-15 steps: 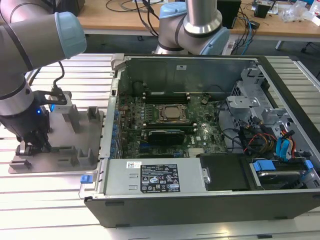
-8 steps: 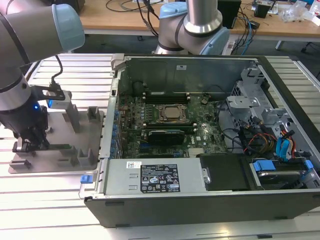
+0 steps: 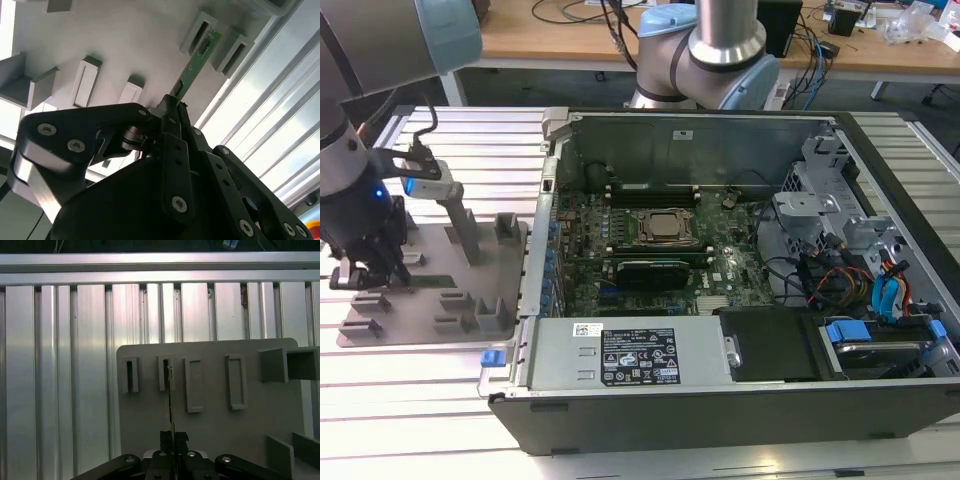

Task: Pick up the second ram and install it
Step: 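Pick up the second ram and move it above second insertion slot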

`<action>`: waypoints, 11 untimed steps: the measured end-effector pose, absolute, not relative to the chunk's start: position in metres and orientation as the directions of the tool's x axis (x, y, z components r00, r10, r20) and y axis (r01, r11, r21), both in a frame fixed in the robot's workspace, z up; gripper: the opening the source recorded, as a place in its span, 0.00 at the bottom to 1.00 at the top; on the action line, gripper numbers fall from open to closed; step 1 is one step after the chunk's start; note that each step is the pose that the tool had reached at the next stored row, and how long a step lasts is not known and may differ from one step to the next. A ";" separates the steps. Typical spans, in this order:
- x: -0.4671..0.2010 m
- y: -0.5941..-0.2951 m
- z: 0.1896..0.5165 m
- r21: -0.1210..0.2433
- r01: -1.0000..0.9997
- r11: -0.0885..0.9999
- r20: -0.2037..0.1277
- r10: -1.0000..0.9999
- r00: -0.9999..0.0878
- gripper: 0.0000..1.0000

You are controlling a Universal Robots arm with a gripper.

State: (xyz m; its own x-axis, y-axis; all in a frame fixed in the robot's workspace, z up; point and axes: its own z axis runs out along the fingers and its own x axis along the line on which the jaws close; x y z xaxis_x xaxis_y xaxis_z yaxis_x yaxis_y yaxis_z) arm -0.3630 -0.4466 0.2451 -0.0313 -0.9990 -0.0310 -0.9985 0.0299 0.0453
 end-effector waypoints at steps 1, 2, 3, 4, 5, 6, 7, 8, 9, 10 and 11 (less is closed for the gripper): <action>-0.363 -0.447 0.248 0.045 -0.999 0.030 -0.031 -0.999 -0.031 0.13; -0.363 -0.447 0.250 0.045 -0.999 0.030 -0.031 -0.999 -0.031 0.13; -0.363 -0.447 0.253 0.045 -0.999 0.030 -0.031 -0.999 -0.031 0.13; -0.363 -0.447 0.256 0.045 -0.999 0.030 -0.031 -0.999 -0.031 0.13; -0.363 -0.447 0.259 0.045 -0.999 0.030 -0.031 -0.999 -0.031 0.13; -0.363 -0.447 0.260 0.045 -0.999 0.030 -0.031 -0.999 -0.031 0.13; -0.363 -0.447 0.265 0.045 -0.999 0.030 -0.031 -0.999 -0.031 0.13; -0.363 -0.447 0.267 0.045 -0.999 0.030 -0.031 -0.999 -0.031 0.13; -0.363 -0.447 0.274 0.045 -0.999 0.030 -0.031 -0.999 -0.031 0.13; -0.363 -0.447 0.276 0.045 -0.999 0.030 -0.031 -0.999 -0.031 0.13; -0.363 -0.447 0.277 0.045 -0.999 0.030 -0.031 -0.999 -0.031 0.13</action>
